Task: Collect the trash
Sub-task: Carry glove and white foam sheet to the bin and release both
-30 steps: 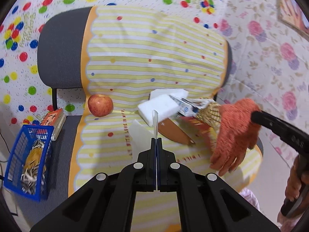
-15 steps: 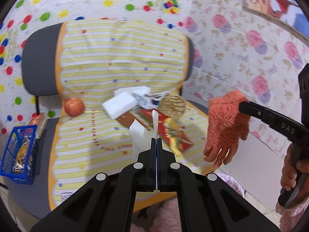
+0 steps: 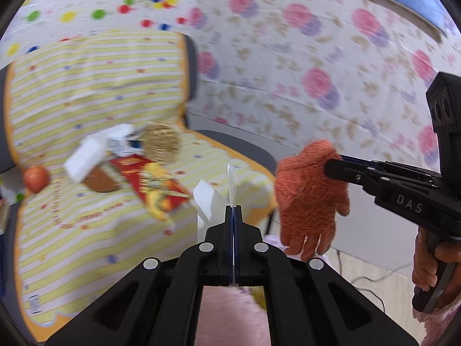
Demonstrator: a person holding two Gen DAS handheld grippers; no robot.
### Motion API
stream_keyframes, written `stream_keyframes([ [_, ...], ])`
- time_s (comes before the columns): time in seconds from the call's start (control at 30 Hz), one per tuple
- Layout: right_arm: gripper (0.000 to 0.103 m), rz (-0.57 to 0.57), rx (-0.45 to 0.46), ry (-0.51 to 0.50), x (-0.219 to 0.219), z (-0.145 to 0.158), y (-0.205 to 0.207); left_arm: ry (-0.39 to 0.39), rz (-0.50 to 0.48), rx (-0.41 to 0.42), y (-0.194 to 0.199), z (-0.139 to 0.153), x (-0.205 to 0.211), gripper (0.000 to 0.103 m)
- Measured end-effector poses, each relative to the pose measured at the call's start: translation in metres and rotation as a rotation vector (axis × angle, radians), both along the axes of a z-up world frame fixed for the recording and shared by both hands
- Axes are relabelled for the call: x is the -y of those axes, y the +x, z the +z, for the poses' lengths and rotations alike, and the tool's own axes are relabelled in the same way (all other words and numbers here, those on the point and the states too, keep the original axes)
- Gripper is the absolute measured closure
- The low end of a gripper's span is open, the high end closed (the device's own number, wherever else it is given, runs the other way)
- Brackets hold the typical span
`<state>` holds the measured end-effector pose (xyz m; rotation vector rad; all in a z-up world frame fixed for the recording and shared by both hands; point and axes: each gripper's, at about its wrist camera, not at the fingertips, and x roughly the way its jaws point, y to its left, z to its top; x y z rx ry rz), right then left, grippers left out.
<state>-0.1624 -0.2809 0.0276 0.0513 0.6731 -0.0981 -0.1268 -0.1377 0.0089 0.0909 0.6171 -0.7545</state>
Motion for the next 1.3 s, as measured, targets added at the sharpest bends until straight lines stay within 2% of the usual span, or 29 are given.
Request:
stream_keyframes([
  [0.4,0.094,-0.2,-0.063,-0.006,0.052,-0.031,-0.058,0.056,-0.199,-0.034,-0.023,-0.037,0.077,0.103],
  [0.6,0.094,-0.249,-0.09,0.019,0.075,-0.047,-0.065,0.095,-0.267,-0.082,-0.02,-0.06,0.113,0.102],
  [0.8,0.094,-0.273,-0.126,0.067,0.095,-0.071,-0.057,0.141,-0.293,-0.141,-0.009,-0.081,0.134,0.1],
  [0.83,0.094,-0.274,-0.133,0.075,0.097,-0.074,-0.055,0.149,-0.302,-0.148,-0.008,-0.084,0.136,0.098],
  [0.97,0.093,-0.273,-0.157,0.102,0.104,-0.088,-0.049,0.165,-0.297,-0.148,-0.007,-0.087,0.138,0.072],
  [1.0,0.092,-0.274,-0.166,0.106,0.106,-0.091,-0.047,0.163,-0.29,-0.15,-0.006,-0.087,0.137,0.069],
  [1.1,0.086,-0.28,-0.184,0.112,0.109,-0.098,-0.045,0.156,-0.269,-0.16,-0.001,-0.084,0.131,0.064],
  [1.17,0.077,-0.28,-0.183,0.114,0.109,-0.097,-0.045,0.144,-0.24,-0.158,0.003,-0.079,0.121,0.063],
  [1.3,0.076,-0.279,-0.167,0.102,0.108,-0.086,-0.047,0.138,-0.156,-0.136,0.012,-0.068,0.091,0.062],
])
